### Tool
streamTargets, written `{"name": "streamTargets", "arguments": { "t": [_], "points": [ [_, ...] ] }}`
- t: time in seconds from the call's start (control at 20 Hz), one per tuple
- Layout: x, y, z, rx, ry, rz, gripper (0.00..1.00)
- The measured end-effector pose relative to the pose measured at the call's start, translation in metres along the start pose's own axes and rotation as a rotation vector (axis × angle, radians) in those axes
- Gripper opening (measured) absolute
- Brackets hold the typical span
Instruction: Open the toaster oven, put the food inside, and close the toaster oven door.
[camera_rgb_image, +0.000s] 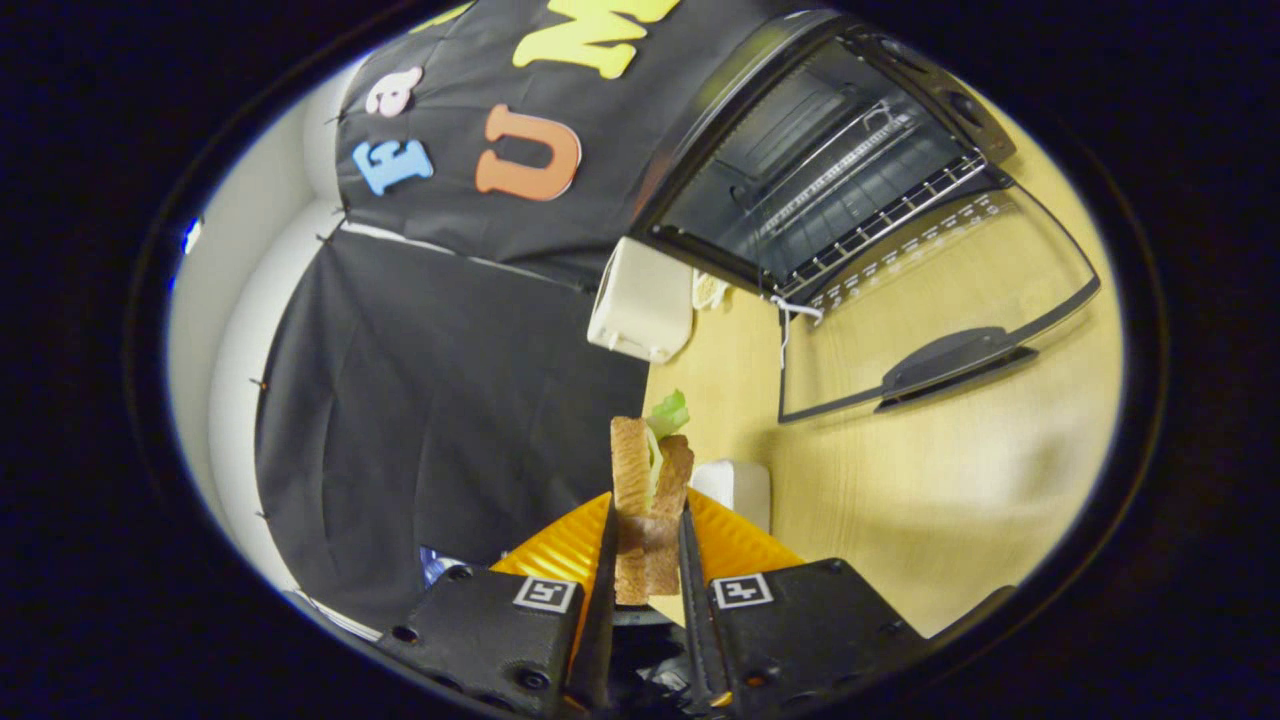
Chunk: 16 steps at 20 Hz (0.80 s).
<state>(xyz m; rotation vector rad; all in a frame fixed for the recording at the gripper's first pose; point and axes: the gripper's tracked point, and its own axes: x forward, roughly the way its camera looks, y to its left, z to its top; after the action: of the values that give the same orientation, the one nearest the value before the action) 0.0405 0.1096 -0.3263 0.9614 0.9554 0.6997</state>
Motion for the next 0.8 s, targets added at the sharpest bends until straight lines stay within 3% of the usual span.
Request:
{"name": "streamTargets", "arguments": {
  "t": [0.2,0.55,0.8],
  "points": [
    [-0.007,-0.019,0.044,0.066,-0.125,0.021,0.36],
    [-0.019,-0.069,0.135,0.197,-0.351,-0.013,0.36],
    [0.007,-0.088,0.194,0.210,-0.461,-0.022,0.36]
  ]
}}
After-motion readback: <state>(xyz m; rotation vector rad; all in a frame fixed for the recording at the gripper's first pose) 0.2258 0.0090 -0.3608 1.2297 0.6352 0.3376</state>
